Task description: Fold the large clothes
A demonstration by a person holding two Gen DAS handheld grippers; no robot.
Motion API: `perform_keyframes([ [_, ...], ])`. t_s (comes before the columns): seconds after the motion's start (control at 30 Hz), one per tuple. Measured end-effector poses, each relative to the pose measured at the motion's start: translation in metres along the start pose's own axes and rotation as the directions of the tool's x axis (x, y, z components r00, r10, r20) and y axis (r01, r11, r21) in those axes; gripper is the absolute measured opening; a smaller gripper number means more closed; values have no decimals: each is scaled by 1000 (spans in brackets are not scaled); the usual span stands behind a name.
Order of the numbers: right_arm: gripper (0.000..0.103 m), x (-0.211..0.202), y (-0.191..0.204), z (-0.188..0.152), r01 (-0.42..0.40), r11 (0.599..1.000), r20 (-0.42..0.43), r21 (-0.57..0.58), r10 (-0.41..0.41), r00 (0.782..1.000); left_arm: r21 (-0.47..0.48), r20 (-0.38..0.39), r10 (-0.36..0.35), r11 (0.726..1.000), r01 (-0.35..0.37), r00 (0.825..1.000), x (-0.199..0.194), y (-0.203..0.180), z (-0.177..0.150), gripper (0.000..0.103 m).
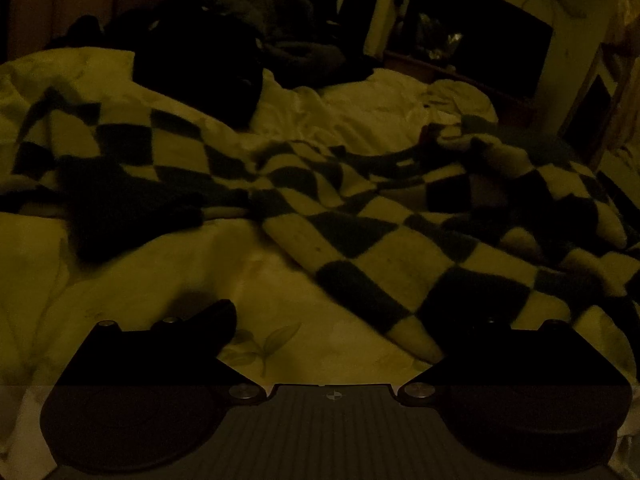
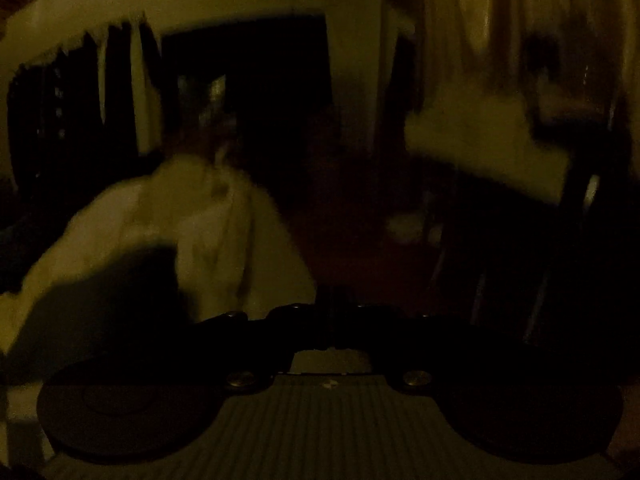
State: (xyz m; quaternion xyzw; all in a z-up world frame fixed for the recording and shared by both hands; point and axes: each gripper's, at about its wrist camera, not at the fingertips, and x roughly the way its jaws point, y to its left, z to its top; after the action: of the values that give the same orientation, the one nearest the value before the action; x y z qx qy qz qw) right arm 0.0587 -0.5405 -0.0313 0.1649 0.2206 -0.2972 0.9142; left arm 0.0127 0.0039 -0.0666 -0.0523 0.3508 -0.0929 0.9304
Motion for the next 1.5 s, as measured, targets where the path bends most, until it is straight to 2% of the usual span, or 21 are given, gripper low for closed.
perform_keyframes([
  [0.07, 11, 10, -10, -17, -43, 995, -64, 86, 49, 997, 6, -3, 4, 1000, -4, 1000, 1, -1, 0, 103],
  [0.13, 30, 11, -16, -22, -61, 989, -67, 137, 70, 995, 14, -4, 10, 1000, -10, 1000, 2, -2, 0, 103],
  [0.2, 63, 4, -22, -20, -66, 984, -29, 168, 72, 997, 14, -2, 9, 1000, -9, 1000, 2, -2, 0, 103],
  [0.33, 69, -12, -31, -10, -137, 966, 8, 219, 139, 990, 15, -2, 9, 1000, -9, 1000, 2, -1, 0, 103],
  [0.4, 73, -25, -41, -3, -207, 940, -3, 272, 216, 976, 12, 2, 6, 1000, -6, 1000, 2, 0, -1, 103],
  [0.47, 75, -39, -51, 6, -288, 900, -7, 327, 307, 952, 10, 7, 3, 1000, -3, 1000, 1, 0, -1, 103],
  [0.6, 80, -78, -73, 32, -464, 828, 15, 316, 484, 875, 0, 14, -6, 1000, 6, 1000, 0, 1, -2, 103],
  [0.7, 85, -122, -84, 60, -610, 761, 53, 221, 615, 787, -11, 19, -14, 1000, 14, 1000, -1, 2, -1, 103],
  [0.83, 94, -174, -95, 87, -772, 625, 36, 118, 774, 632, -7, 22, -9, 1000, 10, 1000, -1, 1, -2, 103],
  [0.87, 96, -182, -93, 88, -791, 604, 12, 99, 794, 608, -8, 23, -11, 1000, 12, 1000, -1, 1, -2, 103],
  [0.9, 96, -188, -89, 86, -798, 596, -27, 84, 802, 597, -10, 25, -13, 1000, 13, 1000, -2, 1, -2, 103],
  [0.97, 96, -188, -72, 71, -787, 614, -157, 55, 784, 601, -17, 30, -20, 1000, 20, 999, -4, 2, -2, 103],
  [1.07, 96, -177, -36, 28, -739, 674, -325, -9, 696, 640, -38, 23, -46, 998, 47, 999, -10, 6, -1, 103],
  [1.1, 93, -172, -25, 9, -723, 690, -373, -28, 664, 648, -43, 17, -56, 997, 57, 998, -14, 6, 1, 103],
  [1.17, 84, -160, -4, -30, -701, 712, -454, -36, 613, 646, -49, 16, -87, 995, 88, 996, -24, 4, 2, 103],
  [1.2, 78, -156, 4, -43, -703, 711, -474, -27, 610, 635, -44, 18, -111, 993, 111, 994, -29, 1, 2, 103],
  [1.27, 75, -161, 12, -69, -725, 688, -495, 9, 633, 595, -17, 7, -157, 987, 157, 988, -34, -6, 0, 103],
  [1.3, 75, -162, 15, -75, -730, 684, -498, 13, 637, 589, 3, -5, -177, 984, 177, 984, -35, -11, 0, 103],
  [1.37, 74, -162, 18, -81, -710, 704, -496, -1, 616, 612, 52, -13, -194, 980, 194, 981, -35, -22, -3, 103],
  [1.4, 74, -165, 16, -83, -708, 707, -494, -1, 615, 615, 84, -18, -201, 976, 202, 979, -34, -28, -4, 103],
  [1.5, 71, -170, 5, -82, -713, 700, -481, 35, 637, 602, 137, -37, -226, 964, 229, 973, -29, -39, -6, 103],
])
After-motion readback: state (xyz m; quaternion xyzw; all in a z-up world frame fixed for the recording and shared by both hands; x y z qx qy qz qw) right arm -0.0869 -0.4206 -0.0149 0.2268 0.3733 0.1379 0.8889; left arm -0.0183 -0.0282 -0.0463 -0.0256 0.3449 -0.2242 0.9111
